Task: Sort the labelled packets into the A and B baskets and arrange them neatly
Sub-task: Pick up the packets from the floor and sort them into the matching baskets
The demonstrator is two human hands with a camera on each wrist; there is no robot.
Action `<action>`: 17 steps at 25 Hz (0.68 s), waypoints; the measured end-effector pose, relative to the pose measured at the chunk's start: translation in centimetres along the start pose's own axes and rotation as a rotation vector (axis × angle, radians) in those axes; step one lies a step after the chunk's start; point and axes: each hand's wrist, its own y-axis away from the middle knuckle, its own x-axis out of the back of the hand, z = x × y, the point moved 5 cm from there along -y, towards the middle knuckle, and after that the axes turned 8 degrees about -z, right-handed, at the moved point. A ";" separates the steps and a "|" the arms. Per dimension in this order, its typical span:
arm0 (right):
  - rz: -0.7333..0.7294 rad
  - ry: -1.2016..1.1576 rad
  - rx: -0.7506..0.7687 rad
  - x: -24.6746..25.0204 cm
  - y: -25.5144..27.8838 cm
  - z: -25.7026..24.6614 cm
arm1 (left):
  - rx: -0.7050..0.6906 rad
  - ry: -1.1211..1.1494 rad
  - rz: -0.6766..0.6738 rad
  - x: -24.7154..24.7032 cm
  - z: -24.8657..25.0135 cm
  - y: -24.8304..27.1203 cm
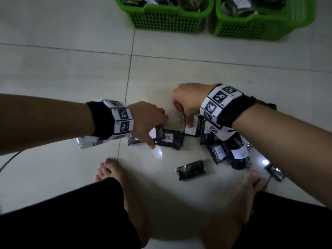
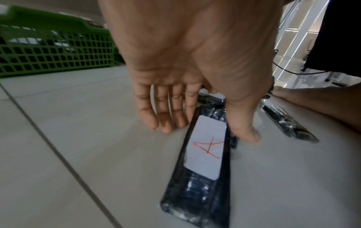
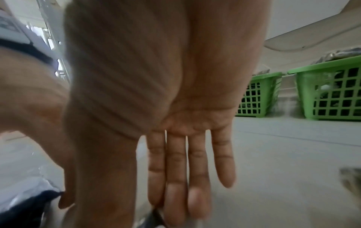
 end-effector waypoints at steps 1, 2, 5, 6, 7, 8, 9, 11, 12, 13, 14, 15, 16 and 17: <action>0.020 -0.021 0.000 -0.2 -0.1 0.2 | -0.016 -0.005 0.008 -0.1 0.1 -0.3; 0.033 -0.051 -0.001 -0.3 -0.1 0.5 | -0.029 0.004 0.021 -0.1 0.1 -0.6; 0.021 -0.121 -0.020 -0.3 0.0 1.5 | -0.041 0.153 0.069 0.8 -1.1 -0.7; 0.012 -0.123 -0.019 -0.5 0.1 1.8 | -0.038 0.257 0.092 1.5 -2.0 -0.5; 0.010 -0.124 -0.014 -0.4 0.2 2.0 | -0.039 0.363 0.132 2.7 -3.3 0.0; 0.002 -0.162 0.001 -0.2 0.4 2.2 | -0.042 0.443 0.192 4.2 -4.7 0.5; -0.007 -0.255 0.032 0.1 0.5 2.4 | -0.041 0.486 0.269 5.7 -6.2 1.0; 0.027 -0.541 0.140 2.1 1.2 3.0 | -0.001 0.534 0.416 8.9 -9.8 2.7; 0.094 -0.671 0.199 3.8 1.6 3.5 | 0.038 0.574 0.477 10.5 -11.8 3.8; 0.191 -0.782 0.243 5.9 2.0 4.1 | 0.083 0.614 0.522 12.0 -13.7 5.2; 0.303 -0.895 0.262 7.8 2.6 4.8 | 0.131 0.644 0.539 13.0 -15.3 6.2; 0.438 -0.993 0.266 10.1 3.1 5.7 | 0.171 0.642 0.551 14.3 -17.0 7.4; 0.570 -1.078 0.254 11.8 3.4 6.6 | 0.204 0.640 0.552 15.3 -18.2 8.3; 0.700 -1.127 0.233 13.7 3.8 7.3 | 0.239 0.634 0.561 16.6 -19.6 9.3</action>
